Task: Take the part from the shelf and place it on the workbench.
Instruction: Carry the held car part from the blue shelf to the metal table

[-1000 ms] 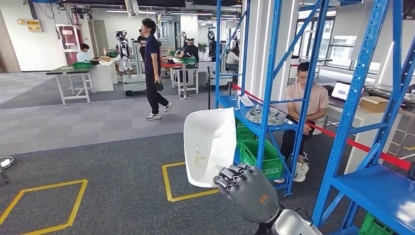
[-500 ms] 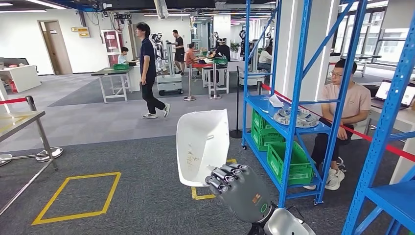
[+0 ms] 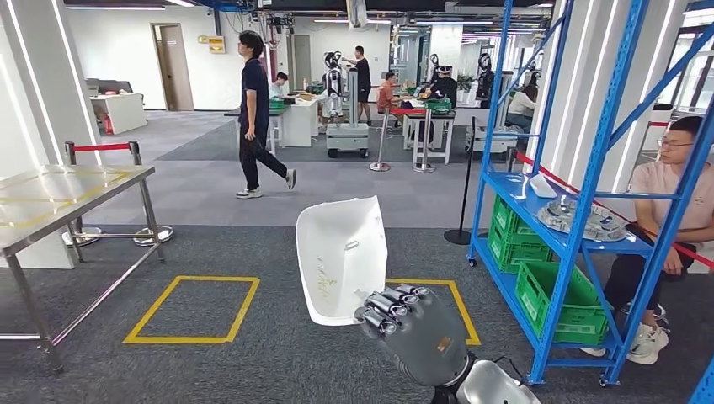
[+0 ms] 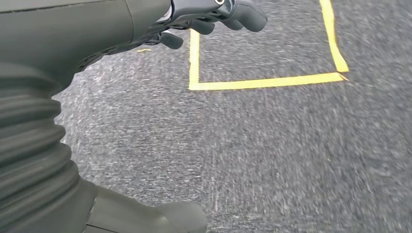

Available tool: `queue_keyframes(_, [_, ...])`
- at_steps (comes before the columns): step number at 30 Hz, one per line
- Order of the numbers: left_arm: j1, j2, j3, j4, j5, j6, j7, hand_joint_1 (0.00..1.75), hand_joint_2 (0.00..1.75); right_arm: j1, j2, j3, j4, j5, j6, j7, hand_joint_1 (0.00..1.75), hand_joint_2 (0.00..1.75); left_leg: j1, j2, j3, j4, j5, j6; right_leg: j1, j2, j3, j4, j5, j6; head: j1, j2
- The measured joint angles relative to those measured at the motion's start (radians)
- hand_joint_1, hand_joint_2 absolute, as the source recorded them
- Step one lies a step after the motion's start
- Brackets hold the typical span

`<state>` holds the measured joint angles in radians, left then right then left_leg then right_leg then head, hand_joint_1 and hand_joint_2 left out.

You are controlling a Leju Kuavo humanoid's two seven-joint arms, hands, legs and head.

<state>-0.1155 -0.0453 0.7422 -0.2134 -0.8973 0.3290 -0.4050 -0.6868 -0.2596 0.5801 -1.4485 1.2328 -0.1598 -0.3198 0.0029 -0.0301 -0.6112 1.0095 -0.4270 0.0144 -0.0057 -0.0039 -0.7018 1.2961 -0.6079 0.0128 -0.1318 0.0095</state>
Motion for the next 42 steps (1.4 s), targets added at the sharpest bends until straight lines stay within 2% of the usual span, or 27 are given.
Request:
queue_keyframes(1, [0.001,0.000,0.000,0.000,0.001,0.000,-0.001,0.00,1.75,0.000,0.000,0.002,0.003,0.000,0.000,0.001,1.75,1.75,0.000,-0.016,0.000,0.002,0.000,0.000,-0.001,0.002,-0.008,0.003,0.016,0.000,-0.001,0.000])
queue_keyframes(2, [0.001,0.001,0.000,0.000,0.002,0.000,-0.002,0.00,1.75,-0.002,0.000,0.005,0.006,0.000,0.001,0.001,1.75,1.75,0.001,-0.031,0.000,0.004,-0.001,-0.001,-0.002,0.006,0.004,-0.036,0.050,-0.001,-0.001,0.000])
queue_keyframes(4, [0.000,0.001,0.000,0.000,0.003,0.000,-0.003,0.00,1.75,-0.011,0.000,0.009,0.011,-0.001,0.002,0.001,1.75,1.75,0.002,-0.060,-0.003,0.010,-0.003,-0.008,-0.009,0.044,0.059,-0.169,0.122,-0.003,-0.003,0.000])
queue_keyframes(5, [-0.001,0.001,0.000,0.000,0.003,0.000,-0.004,0.00,1.75,-0.017,0.001,0.011,0.013,-0.001,0.002,0.001,1.75,1.75,0.003,-0.074,-0.009,0.014,-0.003,-0.013,-0.013,0.068,0.081,-0.221,0.140,-0.004,-0.002,0.000])
queue_keyframes(7, [-0.004,0.001,0.001,0.000,0.003,0.001,-0.004,0.00,1.75,-0.028,0.005,0.013,0.021,-0.001,0.005,0.001,1.75,1.75,0.008,-0.100,-0.021,0.016,0.002,-0.029,-0.013,0.092,0.096,-0.256,0.140,-0.006,0.001,0.000])
queue_keyframes(9, [-0.002,0.001,0.002,0.000,0.004,0.002,-0.004,0.00,1.75,-0.038,0.015,0.016,0.029,0.000,0.007,0.002,1.75,1.75,0.013,-0.117,-0.030,0.012,0.007,-0.044,-0.012,0.068,0.098,-0.262,0.143,-0.015,0.005,0.000])
queue_keyframes(10, [-0.001,0.001,0.003,0.000,0.005,0.002,-0.004,0.00,1.75,-0.043,0.022,0.018,0.031,0.002,0.007,0.004,1.75,1.75,0.011,-0.102,-0.036,0.020,0.001,-0.049,-0.012,0.054,0.101,-0.267,0.145,-0.023,0.005,0.000])
queue_keyframes(11, [-0.002,0.001,0.003,0.000,0.005,0.002,-0.005,0.00,1.75,-0.048,0.029,0.020,0.033,0.004,0.006,0.007,1.75,1.75,0.009,-0.074,-0.050,0.045,-0.014,-0.053,-0.013,0.040,0.104,-0.271,0.147,-0.030,0.004,0.000])
queue_keyframes(13, [-0.007,0.000,0.003,0.000,0.006,0.002,-0.006,0.00,1.75,-0.051,0.035,0.024,0.035,0.010,0.005,0.014,1.75,1.75,0.005,-0.005,-0.105,0.159,-0.072,-0.058,-0.008,0.009,0.106,-0.275,0.147,-0.039,-0.003,0.000])
queue_keyframes(15, [-0.008,-0.001,0.004,0.000,0.007,0.002,-0.006,0.00,1.75,-0.048,0.037,0.028,0.038,0.013,0.005,0.018,1.75,1.75,0.006,0.019,-0.159,0.277,-0.116,-0.061,-0.003,-0.022,0.106,-0.275,0.145,-0.043,-0.008,0.000])
queue_keyframes(16, [-0.007,-0.002,0.004,0.000,0.007,0.002,-0.007,0.00,1.75,-0.047,0.038,0.031,0.040,0.014,0.005,0.018,1.75,1.75,0.006,0.022,-0.163,0.291,-0.113,-0.061,-0.002,-0.036,0.107,-0.275,0.144,-0.043,-0.008,0.000])
queue_keyframes(17, [-0.006,-0.002,0.004,0.000,0.007,0.002,-0.007,0.00,1.75,-0.046,0.039,0.033,0.041,0.014,0.005,0.018,1.75,1.75,0.006,0.026,-0.147,0.264,-0.093,-0.060,-0.001,-0.049,0.107,-0.274,0.143,-0.043,-0.009,0.000])
queue_keyframes(18, [-0.006,-0.002,0.004,0.000,0.007,0.002,-0.007,0.00,1.75,-0.046,0.041,0.034,0.042,0.014,0.005,0.018,1.75,1.75,0.005,0.034,-0.113,0.203,-0.062,-0.058,-0.001,-0.061,0.109,-0.274,0.142,-0.042,-0.011,0.000])
queue_keyframes(20, [-0.007,-0.001,0.004,0.000,0.008,0.002,-0.007,0.00,1.75,-0.047,0.043,0.035,0.042,0.015,0.004,0.019,1.75,1.75,-0.002,0.080,-0.037,0.066,-0.018,-0.048,0.003,-0.082,0.112,-0.273,0.138,-0.036,-0.018,0.000])
queue_keyframes(22, [-0.006,-0.001,0.004,0.000,0.008,0.002,-0.007,0.00,1.75,-0.047,0.045,0.035,0.043,0.019,0.002,0.020,1.75,1.75,-0.011,0.103,-0.006,0.009,-0.009,-0.033,0.008,-0.100,0.116,-0.273,0.134,-0.028,-0.027,0.000])
queue_keyframes(24, [-0.004,-0.001,0.005,0.000,0.009,0.001,-0.006,0.00,1.75,-0.045,0.046,0.035,0.044,0.026,0.000,0.022,1.75,1.75,-0.010,0.079,-0.004,0.005,-0.006,-0.021,0.009,-0.114,0.121,-0.276,0.130,-0.019,-0.032,0.000])
queue_keyframes(26, [-0.003,-0.001,0.005,0.000,0.009,0.001,-0.006,0.00,1.75,-0.044,0.047,0.034,0.044,0.032,-0.004,0.025,1.75,1.75,-0.004,0.057,0.002,-0.002,-0.001,-0.010,0.004,-0.081,0.113,-0.246,0.107,-0.007,-0.037,0.000])
queue_keyframes(28, [-0.005,-0.002,0.005,0.000,0.009,0.000,-0.006,0.00,1.75,-0.040,0.047,0.034,0.045,0.037,-0.008,0.030,1.75,1.75,0.001,0.035,0.005,-0.005,0.001,-0.002,-0.001,-0.023,0.062,-0.136,0.052,0.002,-0.040,0.000])
queue_keyframes(30, [-0.006,-0.002,0.005,0.000,0.009,-0.002,-0.004,0.00,1.75,-0.030,0.047,0.033,0.047,0.044,-0.008,0.032,1.75,1.75,0.001,0.011,0.004,-0.004,0.000,0.001,-0.003,-0.001,-0.007,-0.008,0.010,0.006,-0.039,0.000])
queue_keyframes(31, [-0.006,-0.002,0.005,0.000,0.009,-0.003,-0.004,0.00,1.75,-0.026,0.047,0.033,0.048,0.046,-0.007,0.032,1.75,1.75,0.002,-0.004,0.004,-0.003,0.000,0.001,-0.004,0.000,-0.024,0.017,0.013,0.007,-0.038,0.000])
queue_keyframes(32, [-0.006,-0.003,0.006,0.000,0.009,-0.005,-0.003,0.00,1.75,-0.024,0.047,0.033,0.048,0.048,-0.005,0.032,1.75,1.75,0.003,-0.018,0.005,-0.001,-0.001,0.000,-0.005,0.002,-0.022,0.000,0.037,0.007,-0.038,0.000])
queue_keyframes(33, [-0.006,-0.003,0.006,0.000,0.009,-0.006,-0.003,0.00,1.75,-0.023,0.047,0.032,0.048,0.049,-0.004,0.031,1.75,1.75,0.004,-0.033,0.005,0.002,-0.003,-0.002,-0.007,0.008,-0.001,-0.056,0.075,0.007,-0.038,0.000])
queue_keyframes(35, [-0.007,-0.005,0.006,0.000,0.009,-0.007,-0.003,0.00,1.75,-0.025,0.047,0.031,0.049,0.052,-0.001,0.028,1.75,1.75,0.007,-0.059,0.002,0.010,-0.007,-0.011,-0.014,0.047,0.060,-0.196,0.138,0.006,-0.039,0.000])
queue_keyframes(37, [-0.007,-0.005,0.006,0.000,0.009,-0.008,-0.003,0.00,1.75,-0.026,0.048,0.029,0.051,0.053,0.000,0.025,1.75,1.75,0.009,-0.082,-0.007,0.014,-0.007,-0.025,-0.017,0.076,0.090,-0.260,0.149,0.005,-0.036,0.000])
queue_keyframes(39, [-0.003,-0.005,0.006,0.000,0.009,-0.008,-0.003,0.00,1.75,-0.027,0.050,0.029,0.052,0.054,0.002,0.023,1.75,1.75,0.013,-0.104,-0.014,0.009,-0.003,-0.041,-0.013,0.061,0.094,-0.264,0.147,-0.005,-0.032,0.000])
queue_keyframes(40, [-0.001,-0.005,0.006,0.000,0.009,-0.008,-0.003,0.00,1.75,-0.028,0.051,0.029,0.052,0.054,0.002,0.023,1.75,1.75,0.013,-0.101,-0.018,0.012,-0.005,-0.048,-0.012,0.050,0.096,-0.268,0.148,-0.013,-0.030,0.000])
queue_keyframes(42, [-0.001,-0.005,0.006,0.000,0.009,-0.008,-0.003,0.00,1.75,-0.029,0.054,0.028,0.052,0.054,0.001,0.022,1.75,1.75,0.010,-0.054,-0.044,0.063,-0.036,-0.057,-0.013,0.025,0.100,-0.275,0.151,-0.028,-0.038,0.000])
